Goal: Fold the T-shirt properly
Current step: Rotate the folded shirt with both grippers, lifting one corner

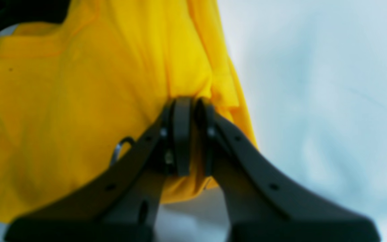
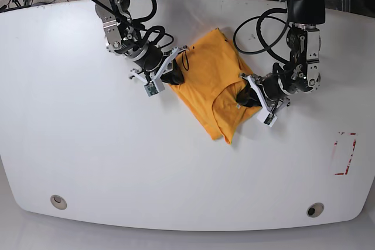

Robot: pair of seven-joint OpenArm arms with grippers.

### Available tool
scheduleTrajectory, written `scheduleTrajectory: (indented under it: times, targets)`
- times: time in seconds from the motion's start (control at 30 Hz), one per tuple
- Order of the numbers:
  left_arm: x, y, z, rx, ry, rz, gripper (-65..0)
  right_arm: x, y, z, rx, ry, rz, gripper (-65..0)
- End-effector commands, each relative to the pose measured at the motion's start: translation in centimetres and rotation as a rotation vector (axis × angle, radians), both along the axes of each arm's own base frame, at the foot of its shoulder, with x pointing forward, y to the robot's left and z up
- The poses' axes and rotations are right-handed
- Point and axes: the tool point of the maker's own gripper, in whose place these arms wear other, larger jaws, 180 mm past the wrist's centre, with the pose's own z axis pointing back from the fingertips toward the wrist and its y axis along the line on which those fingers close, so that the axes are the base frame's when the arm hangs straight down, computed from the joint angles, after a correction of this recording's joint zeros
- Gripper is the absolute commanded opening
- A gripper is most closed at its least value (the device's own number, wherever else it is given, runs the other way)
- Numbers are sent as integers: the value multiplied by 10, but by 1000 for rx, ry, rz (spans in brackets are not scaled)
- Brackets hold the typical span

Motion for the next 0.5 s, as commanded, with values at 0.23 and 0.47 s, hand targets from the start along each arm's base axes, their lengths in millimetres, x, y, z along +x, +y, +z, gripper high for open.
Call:
scheduleTrajectory:
  times: [0.23, 0.47]
  targets:
    - [22, 12, 27, 71, -79, 11, -543, -34, 29, 16, -26, -27, 60, -606]
    - [29, 5, 59, 76, -178, -7, -543, -31, 30, 45, -102, -79, 95, -606]
